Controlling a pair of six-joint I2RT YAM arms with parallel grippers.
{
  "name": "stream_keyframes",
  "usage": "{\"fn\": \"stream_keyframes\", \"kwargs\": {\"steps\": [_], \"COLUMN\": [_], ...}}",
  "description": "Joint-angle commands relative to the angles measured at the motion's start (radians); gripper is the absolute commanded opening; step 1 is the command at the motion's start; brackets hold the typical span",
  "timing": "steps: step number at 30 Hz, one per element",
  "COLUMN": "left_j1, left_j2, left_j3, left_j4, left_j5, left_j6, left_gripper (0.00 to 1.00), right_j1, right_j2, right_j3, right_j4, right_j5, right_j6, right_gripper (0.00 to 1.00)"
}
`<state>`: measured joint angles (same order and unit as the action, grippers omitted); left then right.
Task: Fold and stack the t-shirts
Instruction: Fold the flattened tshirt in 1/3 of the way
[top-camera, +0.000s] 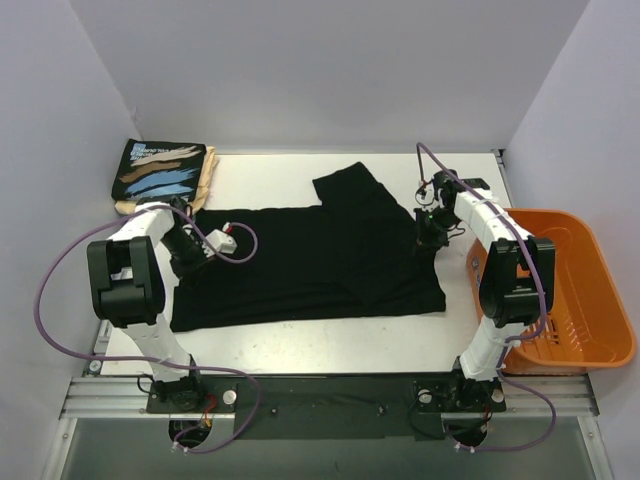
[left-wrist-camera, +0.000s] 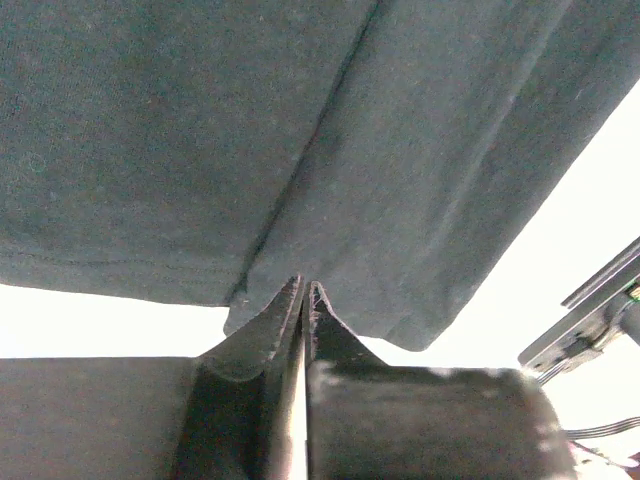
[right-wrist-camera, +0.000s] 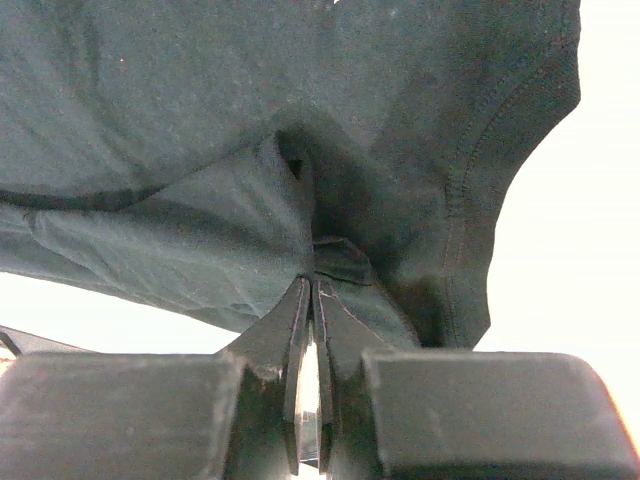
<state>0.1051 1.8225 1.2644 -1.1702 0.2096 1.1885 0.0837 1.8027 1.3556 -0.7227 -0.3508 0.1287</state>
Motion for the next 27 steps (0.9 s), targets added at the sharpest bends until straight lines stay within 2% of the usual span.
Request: {"fn": "stream_keyframes", "kwargs": {"steps": [1, 3, 5, 10, 16, 21, 22, 27], "left_j1": [0.021, 0.031, 0.033, 0.064, 0.062, 0.058, 0.053, 0.010], "left_j2": [-0.002, 0.018, 0.035, 0.089, 0.175, 0.181, 0.184, 0.215], "left_j3": [0.036, 0.059, 0.085, 0.164, 0.190, 0.181, 0.190, 0.176], "left_j4": [-0.032, -0.060, -0.083, -0.158, -0.281, -0.234, -0.230, -0.241], "left_j5": [-0.035, -0.023, 0.000, 0.137, 0.203, 0.175, 0.180, 0.168], "left_j6": [-0.015, -0.023, -0.050, -0.112, -0.113, -0.147, -0.151, -0.145], "left_gripper": [0.25, 0.41, 0.47, 0.50, 0.53, 0.59, 0.64, 0.66], "right_j1": [-0.009, -0.007, -0.007, -0.009, -0.016, -0.019, -0.019, -0.024], "right_j2": [-0.049, -0.051, -0.051, -0.039, -0.025, -0.013, -0.006, 0.004], "right_j3": [-0.012, -0.015, -0.018, -0.015, -0.007, -0.004, 0.000, 0.008], "right_j4": [-0.043, -0.043, -0.038, -0.040, -0.040, -0.040, -0.043, -0.049], "right_j5": [-0.005, -0.001, 0.000, -0.011, -0.011, -0.034, -0.034, -0.034], "right_j6": [-0.012, -0.012, -0.012, -0.014, -0.014, -0.012, -0.012, -0.015], "right_gripper": [0.00, 0.00, 0.00, 0.00, 0.00, 0.00, 0.00, 0.00]}}
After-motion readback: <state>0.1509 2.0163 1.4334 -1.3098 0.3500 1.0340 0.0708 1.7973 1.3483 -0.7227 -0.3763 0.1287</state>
